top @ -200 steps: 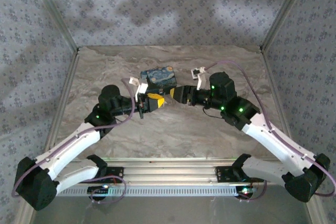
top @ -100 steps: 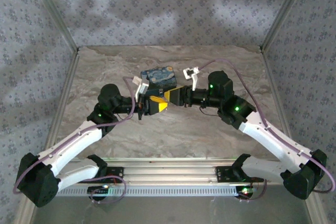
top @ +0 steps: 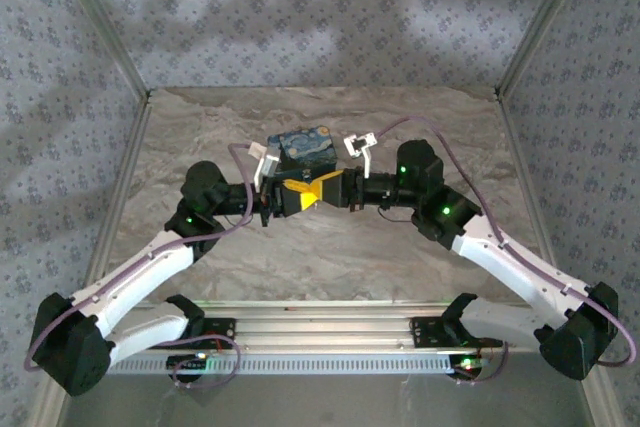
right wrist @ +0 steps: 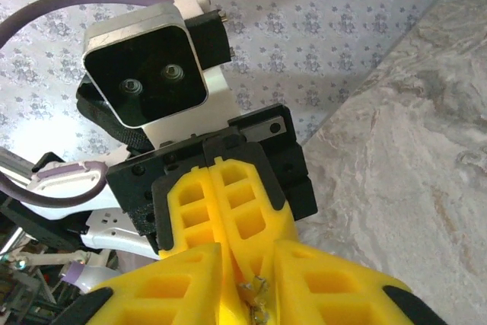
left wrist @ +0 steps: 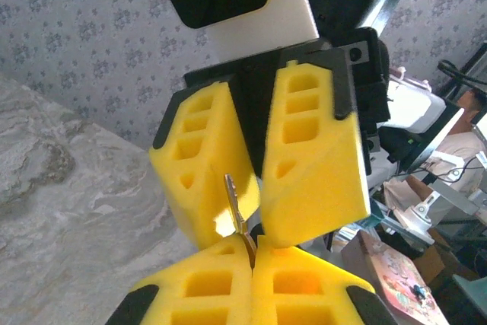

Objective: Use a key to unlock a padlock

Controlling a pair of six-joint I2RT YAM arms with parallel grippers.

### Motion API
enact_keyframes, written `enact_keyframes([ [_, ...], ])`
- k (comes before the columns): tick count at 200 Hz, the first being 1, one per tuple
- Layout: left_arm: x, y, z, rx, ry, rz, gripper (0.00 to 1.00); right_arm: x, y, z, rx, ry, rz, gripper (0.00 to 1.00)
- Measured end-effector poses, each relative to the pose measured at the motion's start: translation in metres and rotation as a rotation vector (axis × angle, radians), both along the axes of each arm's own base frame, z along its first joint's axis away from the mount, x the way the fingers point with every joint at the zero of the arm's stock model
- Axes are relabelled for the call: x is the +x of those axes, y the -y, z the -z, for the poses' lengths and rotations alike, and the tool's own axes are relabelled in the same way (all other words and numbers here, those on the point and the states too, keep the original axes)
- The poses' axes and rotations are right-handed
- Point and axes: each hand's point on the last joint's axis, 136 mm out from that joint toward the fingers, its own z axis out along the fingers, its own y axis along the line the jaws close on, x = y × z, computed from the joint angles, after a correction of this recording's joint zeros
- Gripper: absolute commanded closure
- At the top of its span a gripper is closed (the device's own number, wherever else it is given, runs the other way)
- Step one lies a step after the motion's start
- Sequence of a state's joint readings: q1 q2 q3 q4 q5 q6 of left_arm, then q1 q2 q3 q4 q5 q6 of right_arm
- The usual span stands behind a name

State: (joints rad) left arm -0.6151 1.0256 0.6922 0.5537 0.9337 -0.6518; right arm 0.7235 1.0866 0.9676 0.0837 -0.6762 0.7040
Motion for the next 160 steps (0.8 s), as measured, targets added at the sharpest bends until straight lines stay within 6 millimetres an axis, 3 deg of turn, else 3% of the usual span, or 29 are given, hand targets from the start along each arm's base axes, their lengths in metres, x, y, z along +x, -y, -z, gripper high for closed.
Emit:
enact_keyframes([
  [24,-0.001,-0.001,-0.003,-0.01,0.004,-0.002,1.0,0.001,0.001,-0.004,0.017,0.006,-0.002,1.0],
  [69,0.0,-0.002,-0.005,-0.015,0.007,-0.007,1.0,0.0,0.004,-0.005,0.015,0.014,0.009,1.0],
  [106,0.002,0.0,0.007,0.027,-0.019,-0.027,1.0,0.002,0.008,0.007,-0.045,0.003,0.053,1.0],
  [121,0.003,-0.001,0.011,0.045,-0.026,-0.043,0.93,0.002,0.008,0.011,-0.072,0.001,0.066,1.0],
  [160,0.012,-0.011,0.013,0.069,-0.011,-0.139,0.57,0.012,0.015,0.017,-0.145,-0.013,0.148,1.0],
])
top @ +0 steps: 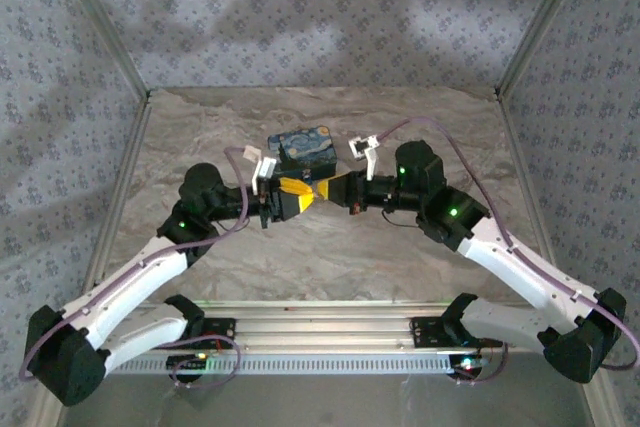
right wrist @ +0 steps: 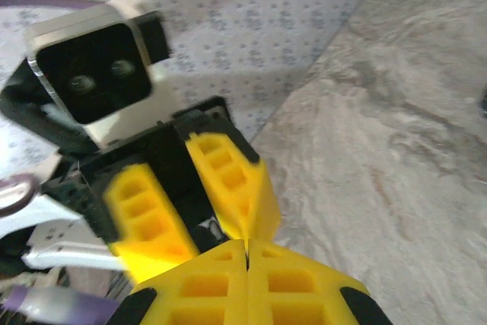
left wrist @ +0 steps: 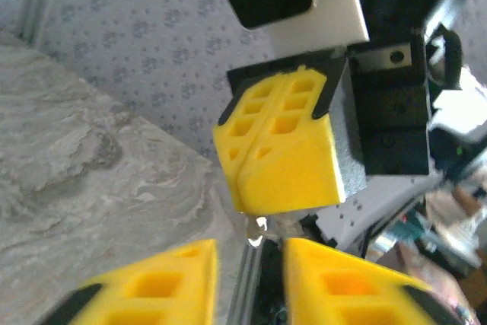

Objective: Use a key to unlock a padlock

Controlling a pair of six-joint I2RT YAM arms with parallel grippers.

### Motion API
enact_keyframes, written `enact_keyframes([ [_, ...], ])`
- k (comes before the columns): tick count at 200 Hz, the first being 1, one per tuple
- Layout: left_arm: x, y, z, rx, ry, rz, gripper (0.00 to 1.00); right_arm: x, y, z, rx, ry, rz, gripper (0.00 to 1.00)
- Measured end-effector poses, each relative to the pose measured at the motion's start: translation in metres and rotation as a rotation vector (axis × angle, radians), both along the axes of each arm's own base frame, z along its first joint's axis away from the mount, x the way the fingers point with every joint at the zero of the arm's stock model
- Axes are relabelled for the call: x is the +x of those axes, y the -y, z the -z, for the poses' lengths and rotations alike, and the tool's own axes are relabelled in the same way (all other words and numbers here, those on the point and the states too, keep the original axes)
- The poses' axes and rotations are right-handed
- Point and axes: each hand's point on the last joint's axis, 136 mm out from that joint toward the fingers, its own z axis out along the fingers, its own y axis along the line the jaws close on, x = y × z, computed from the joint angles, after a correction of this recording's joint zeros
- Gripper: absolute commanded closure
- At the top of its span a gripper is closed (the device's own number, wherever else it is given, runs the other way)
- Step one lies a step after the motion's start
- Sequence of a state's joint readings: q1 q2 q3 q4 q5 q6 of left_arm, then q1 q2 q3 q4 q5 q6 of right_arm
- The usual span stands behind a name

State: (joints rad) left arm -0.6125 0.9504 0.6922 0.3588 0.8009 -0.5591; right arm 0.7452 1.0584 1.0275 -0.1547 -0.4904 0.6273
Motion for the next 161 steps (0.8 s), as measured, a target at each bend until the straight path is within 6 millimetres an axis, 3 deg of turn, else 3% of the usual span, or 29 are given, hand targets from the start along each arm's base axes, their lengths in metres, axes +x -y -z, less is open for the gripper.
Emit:
enact_keyframes([
  [24,0.003,-0.007,-0.001,0.011,0.007,-0.057,0.47,0.009,0.008,0.004,-0.045,-0.016,0.076,1.0],
  [45,0.005,-0.012,-0.005,0.006,0.019,-0.098,0.46,0.016,0.014,0.007,-0.075,-0.023,0.127,1.0],
  [108,0.019,0.001,0.003,-0.03,-0.082,-0.075,0.47,0.019,0.012,0.014,-0.096,-0.029,0.134,1.0],
  [161,0.023,0.015,0.005,-0.087,-0.184,-0.008,0.57,0.012,0.001,0.009,-0.075,-0.004,0.075,1.0],
])
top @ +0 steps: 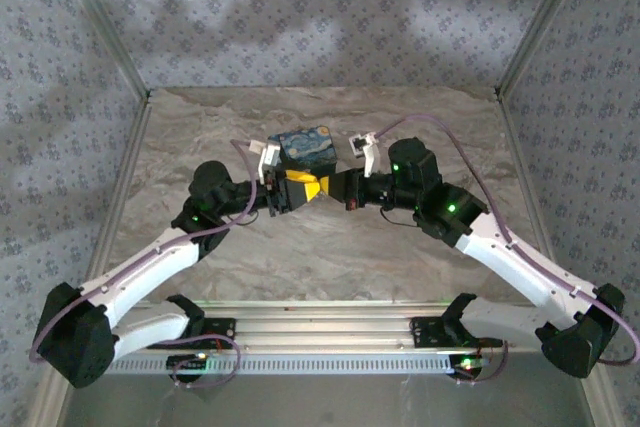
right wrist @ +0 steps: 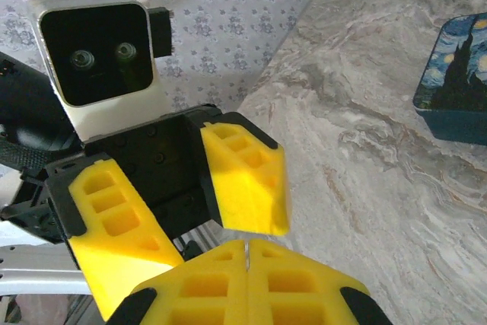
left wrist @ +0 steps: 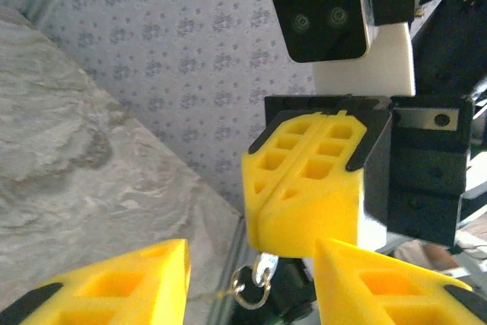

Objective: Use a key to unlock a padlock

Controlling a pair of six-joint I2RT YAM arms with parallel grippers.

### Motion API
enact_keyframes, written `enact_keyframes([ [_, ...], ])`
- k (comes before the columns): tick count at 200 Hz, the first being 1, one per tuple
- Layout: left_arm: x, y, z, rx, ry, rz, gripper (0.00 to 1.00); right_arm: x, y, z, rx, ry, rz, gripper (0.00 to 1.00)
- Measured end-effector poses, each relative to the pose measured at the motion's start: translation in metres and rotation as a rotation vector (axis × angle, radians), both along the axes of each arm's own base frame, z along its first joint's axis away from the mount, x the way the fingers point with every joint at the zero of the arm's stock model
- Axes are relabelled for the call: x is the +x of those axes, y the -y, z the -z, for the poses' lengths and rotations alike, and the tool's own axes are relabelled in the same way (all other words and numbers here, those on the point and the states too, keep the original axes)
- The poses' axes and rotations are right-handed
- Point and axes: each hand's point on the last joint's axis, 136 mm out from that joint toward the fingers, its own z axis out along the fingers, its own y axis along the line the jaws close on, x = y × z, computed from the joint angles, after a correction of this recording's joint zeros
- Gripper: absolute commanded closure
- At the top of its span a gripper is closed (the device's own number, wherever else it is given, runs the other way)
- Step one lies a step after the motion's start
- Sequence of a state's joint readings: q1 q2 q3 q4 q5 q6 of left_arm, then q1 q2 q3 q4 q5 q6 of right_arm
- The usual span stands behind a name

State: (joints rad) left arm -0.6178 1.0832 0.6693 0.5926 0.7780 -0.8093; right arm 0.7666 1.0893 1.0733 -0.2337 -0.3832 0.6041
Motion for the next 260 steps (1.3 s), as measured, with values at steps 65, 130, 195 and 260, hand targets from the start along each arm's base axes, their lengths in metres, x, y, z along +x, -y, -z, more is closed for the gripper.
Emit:
enact_keyframes([
  [65,-0.007,0.002,-0.009,-0.035,-0.004,0.037,0.66,0.0,-0.002,-0.005,0.018,0.014,-0.007,1.0],
  [130,-0.011,0.004,-0.005,-0.036,-0.003,0.053,0.7,0.0,-0.004,-0.009,0.042,0.019,-0.01,1.0],
  [195,-0.012,0.004,-0.003,-0.038,-0.006,0.059,0.77,0.001,-0.004,-0.007,0.059,0.0,-0.004,1.0],
  [260,-0.01,0.003,0.002,-0.029,-0.009,0.048,0.92,0.0,-0.005,-0.007,0.066,-0.01,-0.006,1.0],
])
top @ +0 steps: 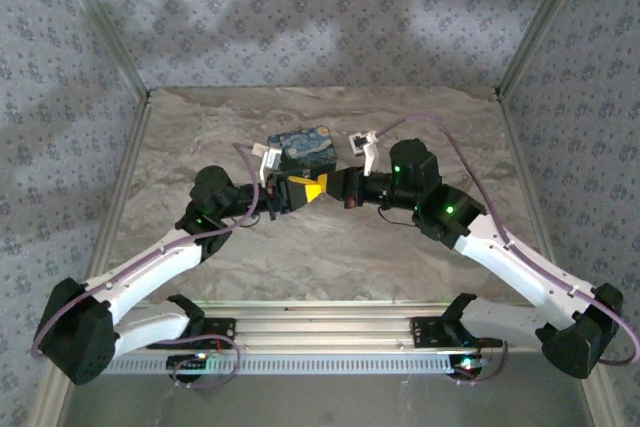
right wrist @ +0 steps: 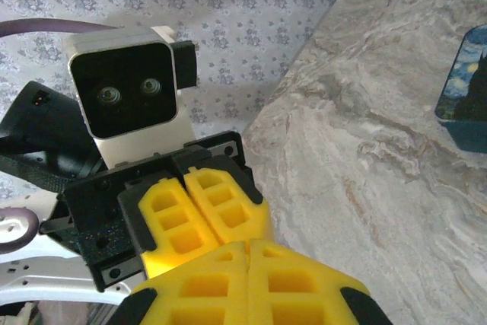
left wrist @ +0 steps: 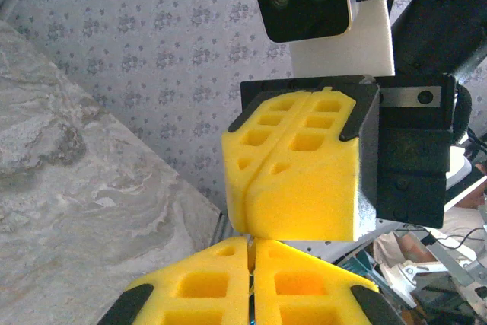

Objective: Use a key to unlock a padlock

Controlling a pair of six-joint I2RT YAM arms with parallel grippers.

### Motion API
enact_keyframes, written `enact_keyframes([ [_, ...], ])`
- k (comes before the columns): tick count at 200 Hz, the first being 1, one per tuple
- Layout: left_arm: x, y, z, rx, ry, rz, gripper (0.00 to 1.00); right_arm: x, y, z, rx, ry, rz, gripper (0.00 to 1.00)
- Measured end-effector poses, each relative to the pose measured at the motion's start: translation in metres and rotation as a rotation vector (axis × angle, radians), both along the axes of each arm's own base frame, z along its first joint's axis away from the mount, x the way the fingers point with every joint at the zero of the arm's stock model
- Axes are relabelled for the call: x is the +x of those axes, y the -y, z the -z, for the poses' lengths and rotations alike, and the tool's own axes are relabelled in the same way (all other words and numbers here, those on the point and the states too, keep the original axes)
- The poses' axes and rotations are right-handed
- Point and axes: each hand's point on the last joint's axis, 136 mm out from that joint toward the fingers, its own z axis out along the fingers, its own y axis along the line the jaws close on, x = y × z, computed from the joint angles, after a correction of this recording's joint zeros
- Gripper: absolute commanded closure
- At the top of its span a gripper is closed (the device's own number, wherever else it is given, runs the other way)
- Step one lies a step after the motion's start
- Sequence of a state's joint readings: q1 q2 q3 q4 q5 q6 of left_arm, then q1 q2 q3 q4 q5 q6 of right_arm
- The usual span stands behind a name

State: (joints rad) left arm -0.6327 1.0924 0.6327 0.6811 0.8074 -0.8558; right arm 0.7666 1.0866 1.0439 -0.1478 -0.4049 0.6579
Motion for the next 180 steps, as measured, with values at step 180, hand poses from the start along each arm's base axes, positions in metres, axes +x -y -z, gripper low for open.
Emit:
enact_keyframes([
  [180,0.0014,-0.0039,0.0036,0.014,0.0,-0.016,1.0,0.0053,-0.0064,-0.0015,0.02,0.011,-0.002,1.0],
])
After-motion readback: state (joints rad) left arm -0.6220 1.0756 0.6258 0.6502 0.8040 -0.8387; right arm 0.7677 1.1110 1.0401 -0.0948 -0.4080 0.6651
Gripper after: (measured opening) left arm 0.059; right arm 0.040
